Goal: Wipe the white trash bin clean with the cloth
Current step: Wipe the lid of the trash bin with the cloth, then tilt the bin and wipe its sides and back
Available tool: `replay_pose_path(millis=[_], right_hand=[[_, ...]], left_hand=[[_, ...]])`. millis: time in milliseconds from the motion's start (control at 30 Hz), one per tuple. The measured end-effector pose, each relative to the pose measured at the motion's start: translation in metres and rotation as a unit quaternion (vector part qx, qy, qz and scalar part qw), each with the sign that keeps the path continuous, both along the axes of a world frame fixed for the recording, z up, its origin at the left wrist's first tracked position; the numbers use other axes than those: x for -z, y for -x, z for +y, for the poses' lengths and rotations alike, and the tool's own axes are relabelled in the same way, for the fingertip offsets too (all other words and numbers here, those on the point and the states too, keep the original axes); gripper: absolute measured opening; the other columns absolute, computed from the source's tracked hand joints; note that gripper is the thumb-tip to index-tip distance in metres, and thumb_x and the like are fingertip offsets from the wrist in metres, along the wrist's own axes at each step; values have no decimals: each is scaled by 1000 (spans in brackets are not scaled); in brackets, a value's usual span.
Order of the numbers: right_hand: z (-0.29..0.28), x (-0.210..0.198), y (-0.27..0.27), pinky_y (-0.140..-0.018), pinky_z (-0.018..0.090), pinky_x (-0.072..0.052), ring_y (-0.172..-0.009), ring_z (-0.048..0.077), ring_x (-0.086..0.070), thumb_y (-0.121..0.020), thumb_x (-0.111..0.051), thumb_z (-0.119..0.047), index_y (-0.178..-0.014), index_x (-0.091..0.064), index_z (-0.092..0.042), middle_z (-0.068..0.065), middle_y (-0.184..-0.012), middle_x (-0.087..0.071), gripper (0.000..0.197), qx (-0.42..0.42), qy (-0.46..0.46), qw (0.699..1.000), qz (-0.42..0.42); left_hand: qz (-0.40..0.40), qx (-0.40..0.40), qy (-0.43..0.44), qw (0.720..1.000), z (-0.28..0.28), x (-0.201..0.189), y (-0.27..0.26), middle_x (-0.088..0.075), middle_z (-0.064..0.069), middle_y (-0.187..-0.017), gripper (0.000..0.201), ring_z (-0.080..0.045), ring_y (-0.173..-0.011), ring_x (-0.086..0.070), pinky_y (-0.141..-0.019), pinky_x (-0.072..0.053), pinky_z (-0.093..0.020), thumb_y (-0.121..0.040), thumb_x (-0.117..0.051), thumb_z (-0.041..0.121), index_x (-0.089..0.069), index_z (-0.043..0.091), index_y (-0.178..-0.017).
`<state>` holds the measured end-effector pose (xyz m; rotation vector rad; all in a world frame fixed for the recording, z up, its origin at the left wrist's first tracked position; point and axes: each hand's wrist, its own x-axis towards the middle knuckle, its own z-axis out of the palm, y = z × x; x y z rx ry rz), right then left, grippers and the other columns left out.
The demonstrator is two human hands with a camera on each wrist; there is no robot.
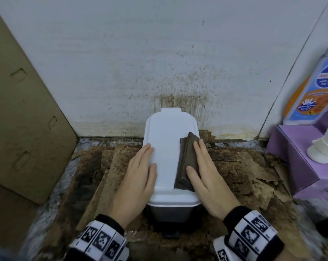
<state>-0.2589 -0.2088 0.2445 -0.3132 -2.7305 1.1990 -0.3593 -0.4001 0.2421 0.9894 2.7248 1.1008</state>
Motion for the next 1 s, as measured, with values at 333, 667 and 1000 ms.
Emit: replay_pose_path(millis=[333, 667, 1000], right_hand=[[8, 9, 0, -127, 26, -6, -149, -14, 1, -101, -28, -44, -160, -4, -38, -27, -166, 2, 64, 36, 146, 988, 30], [-4, 4, 10, -123, 42, -26, -150, 6, -25, -97, -41, -66, -157, -14, -43, -19, -166, -19, 70, 109, 221, 968, 39], [-1, 17, 12, -115, 43, -40, -132, 9, -51, -106, -43, -31, -158, -23, -40, -20, -144, -49, 56, 157, 323, 931, 55]], left_hand=[[-18, 15, -20, 1000, -4, -2, -1, -21, 17, -164, 49, 5, -149, -15, -106, -6, 5, -110, -36, 31, -31, 21, -158], [-19, 5, -29, 999, -1, 1, -2, -20, 17, -165, 51, 4, -150, -15, -110, -7, 2, -109, -38, 31, -29, 21, -159], [-21, 3, -26, 999, -3, 2, 0, -22, 17, -165, 51, 4, -150, -16, -117, -12, -7, -109, -39, 30, -30, 22, -158]])
